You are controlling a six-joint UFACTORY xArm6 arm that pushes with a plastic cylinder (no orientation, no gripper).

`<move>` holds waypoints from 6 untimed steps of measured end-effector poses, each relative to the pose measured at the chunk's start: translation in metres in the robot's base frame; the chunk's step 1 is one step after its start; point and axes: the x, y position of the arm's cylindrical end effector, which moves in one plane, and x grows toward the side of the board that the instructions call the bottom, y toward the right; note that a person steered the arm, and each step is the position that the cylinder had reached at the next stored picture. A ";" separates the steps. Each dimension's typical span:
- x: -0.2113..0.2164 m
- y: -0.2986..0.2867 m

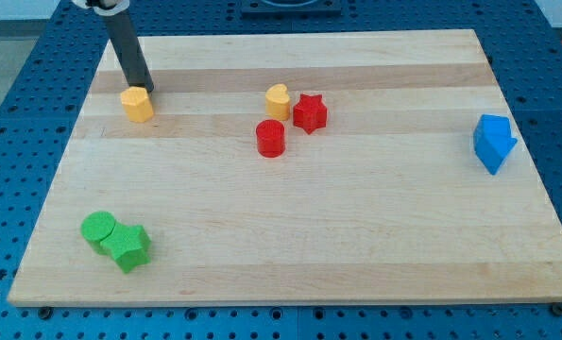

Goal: Place the red circle diagonal to the yellow hexagon

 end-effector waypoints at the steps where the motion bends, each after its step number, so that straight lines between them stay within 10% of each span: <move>1: 0.005 -0.038; 3: 0.042 0.087; 6: 0.151 0.046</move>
